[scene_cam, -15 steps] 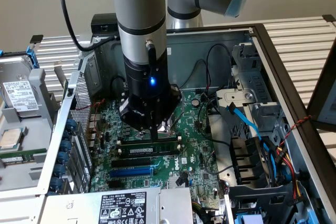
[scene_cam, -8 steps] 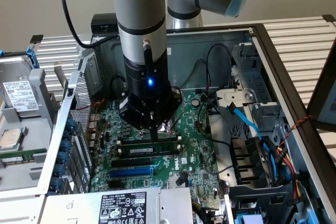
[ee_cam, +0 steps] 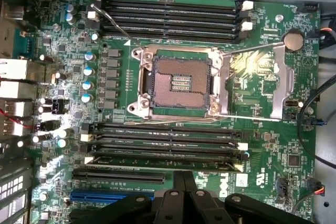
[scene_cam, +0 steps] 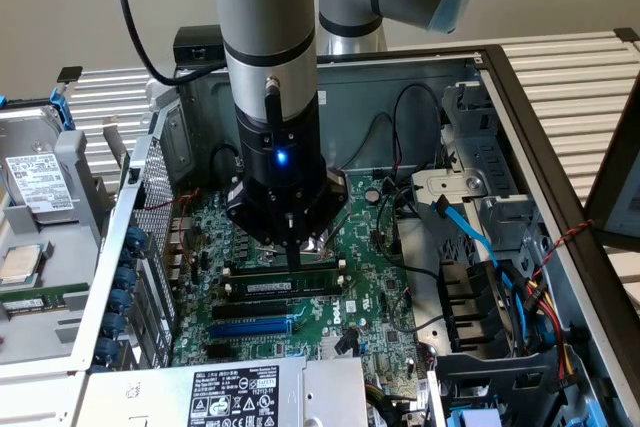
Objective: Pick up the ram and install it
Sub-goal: 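Press down the ram until it locks into place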
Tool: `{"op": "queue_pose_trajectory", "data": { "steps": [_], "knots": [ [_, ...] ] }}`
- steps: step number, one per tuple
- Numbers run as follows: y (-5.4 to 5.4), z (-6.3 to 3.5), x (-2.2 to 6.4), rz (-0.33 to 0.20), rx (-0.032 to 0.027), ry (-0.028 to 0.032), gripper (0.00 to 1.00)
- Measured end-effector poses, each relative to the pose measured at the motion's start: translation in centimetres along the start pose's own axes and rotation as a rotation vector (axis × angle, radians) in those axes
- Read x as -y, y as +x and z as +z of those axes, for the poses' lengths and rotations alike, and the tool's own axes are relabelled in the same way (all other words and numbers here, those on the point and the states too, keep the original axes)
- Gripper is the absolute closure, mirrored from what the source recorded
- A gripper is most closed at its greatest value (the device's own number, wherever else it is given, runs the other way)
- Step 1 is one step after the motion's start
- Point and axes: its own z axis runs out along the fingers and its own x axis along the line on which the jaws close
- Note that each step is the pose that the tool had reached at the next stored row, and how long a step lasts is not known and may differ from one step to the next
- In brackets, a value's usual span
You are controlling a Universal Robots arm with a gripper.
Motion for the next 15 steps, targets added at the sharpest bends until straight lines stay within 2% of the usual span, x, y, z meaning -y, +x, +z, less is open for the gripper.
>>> {"op": "queue_pose_trajectory", "data": {
  "steps": [3,15],
  "knots": [
    [0.00,0.00,0.00,0.027,0.0009,0.0009,0.90],
    [0.00,0.00,0.00,0.043,0.0015,0.0014,0.90]
  ]
}}
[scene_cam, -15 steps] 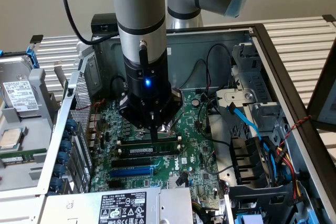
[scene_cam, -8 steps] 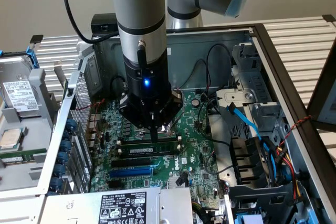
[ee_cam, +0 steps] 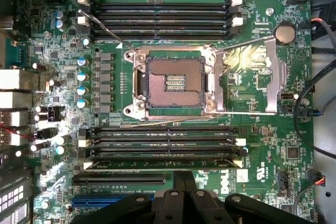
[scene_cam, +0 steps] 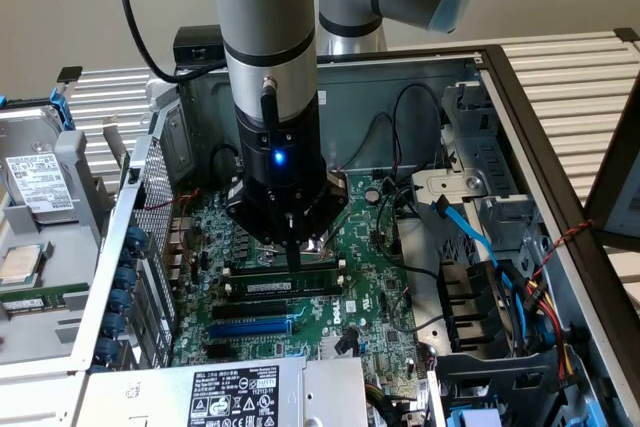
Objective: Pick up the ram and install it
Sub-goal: 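Press down the ram until it locks into place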
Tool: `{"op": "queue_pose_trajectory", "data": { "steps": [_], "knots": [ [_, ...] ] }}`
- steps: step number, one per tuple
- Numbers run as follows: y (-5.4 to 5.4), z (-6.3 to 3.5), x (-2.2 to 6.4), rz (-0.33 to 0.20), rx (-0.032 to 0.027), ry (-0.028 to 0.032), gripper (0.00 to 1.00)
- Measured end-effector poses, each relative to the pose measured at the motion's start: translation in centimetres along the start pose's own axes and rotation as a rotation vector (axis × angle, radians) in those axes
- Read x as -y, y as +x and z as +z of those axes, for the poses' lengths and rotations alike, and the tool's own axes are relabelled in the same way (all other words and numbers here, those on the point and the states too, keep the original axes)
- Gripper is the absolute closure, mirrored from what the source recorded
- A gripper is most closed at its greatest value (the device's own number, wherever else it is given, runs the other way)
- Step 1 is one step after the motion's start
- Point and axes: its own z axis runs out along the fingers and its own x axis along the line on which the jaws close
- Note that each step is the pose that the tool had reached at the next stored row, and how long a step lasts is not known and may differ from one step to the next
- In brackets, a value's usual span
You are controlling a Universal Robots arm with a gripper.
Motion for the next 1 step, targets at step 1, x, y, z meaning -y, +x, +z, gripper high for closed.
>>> {"op": "queue_pose_trajectory", "data": {
  "steps": [1],
  "knots": [
    [0.00,0.00,0.00,0.001,0.0001,0.0000,0.90]
  ]
}}
